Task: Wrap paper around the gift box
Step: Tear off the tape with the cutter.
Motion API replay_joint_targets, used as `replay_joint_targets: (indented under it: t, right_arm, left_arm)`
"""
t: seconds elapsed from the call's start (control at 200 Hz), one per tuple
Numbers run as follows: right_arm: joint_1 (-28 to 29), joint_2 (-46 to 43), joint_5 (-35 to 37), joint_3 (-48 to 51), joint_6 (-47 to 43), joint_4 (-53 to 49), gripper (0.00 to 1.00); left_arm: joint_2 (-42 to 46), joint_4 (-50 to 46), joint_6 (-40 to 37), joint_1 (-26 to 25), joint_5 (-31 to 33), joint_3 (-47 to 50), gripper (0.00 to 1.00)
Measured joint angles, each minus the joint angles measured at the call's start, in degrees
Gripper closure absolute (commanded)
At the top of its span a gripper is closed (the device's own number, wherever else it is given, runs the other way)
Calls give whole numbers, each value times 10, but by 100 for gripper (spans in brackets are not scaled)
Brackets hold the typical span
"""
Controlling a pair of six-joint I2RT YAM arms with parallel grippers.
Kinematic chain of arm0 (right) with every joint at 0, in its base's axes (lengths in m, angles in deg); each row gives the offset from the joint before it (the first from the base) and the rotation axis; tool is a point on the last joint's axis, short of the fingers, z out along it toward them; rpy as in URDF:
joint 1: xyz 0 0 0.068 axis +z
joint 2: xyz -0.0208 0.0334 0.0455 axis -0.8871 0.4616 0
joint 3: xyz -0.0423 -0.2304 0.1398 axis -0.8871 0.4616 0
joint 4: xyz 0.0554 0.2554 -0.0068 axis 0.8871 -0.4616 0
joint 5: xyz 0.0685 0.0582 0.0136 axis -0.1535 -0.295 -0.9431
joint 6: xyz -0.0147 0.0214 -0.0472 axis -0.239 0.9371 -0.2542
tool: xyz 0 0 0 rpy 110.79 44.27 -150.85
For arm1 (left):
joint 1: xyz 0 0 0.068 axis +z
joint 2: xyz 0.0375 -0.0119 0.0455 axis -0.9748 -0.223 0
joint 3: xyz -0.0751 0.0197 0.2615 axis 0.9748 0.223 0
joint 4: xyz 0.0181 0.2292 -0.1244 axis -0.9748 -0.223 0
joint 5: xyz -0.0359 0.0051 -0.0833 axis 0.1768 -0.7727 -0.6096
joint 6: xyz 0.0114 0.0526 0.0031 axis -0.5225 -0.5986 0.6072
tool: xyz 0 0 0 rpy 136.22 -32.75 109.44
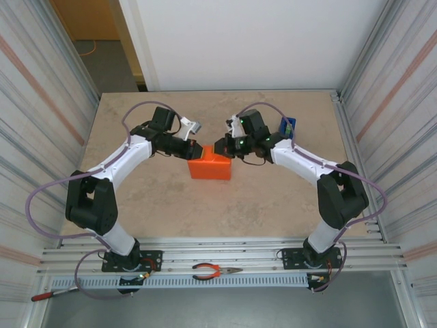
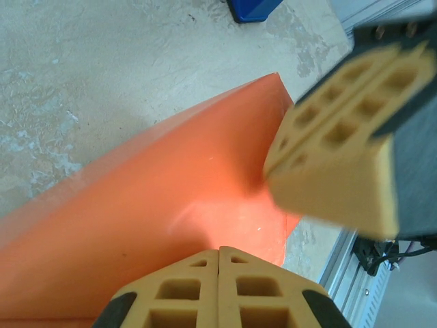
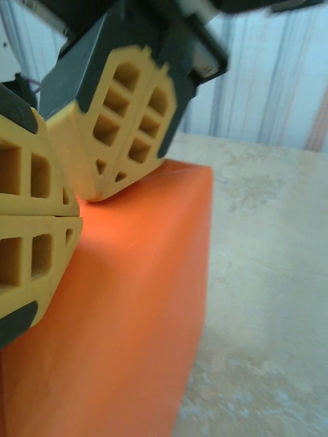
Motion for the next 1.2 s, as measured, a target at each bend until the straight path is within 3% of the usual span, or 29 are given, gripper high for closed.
replay_joint_targets:
  t: [0.095,0.251,0.351,0.526,0.686,0.957,1.203]
  right_arm:
    - [-35,-18,-5,-10,13,3,89]
    - [-117,-72,-5,-9,27,7,57]
    - [-189,-103,-10,6,26,10,48]
    - [-314,-105,-12,43,25,0,45]
    - [-382,-67,-12,65,25,-9,45]
    - [-403,8,-17,71,19,-7,57]
    - [-414,51,-24,71,8,4,59]
  left_arm:
    - [0,5,0,0,3,1,100]
    - [0,10,0,0,3,3,100]
    - [0,14,0,0,5,3,100]
    - [0,16,-1,0,6,3,100]
    - [0,16,-2,0,7,3,100]
    - [0,18,-3,0,7,5,100]
    - [0,21,-4,0,7,6,100]
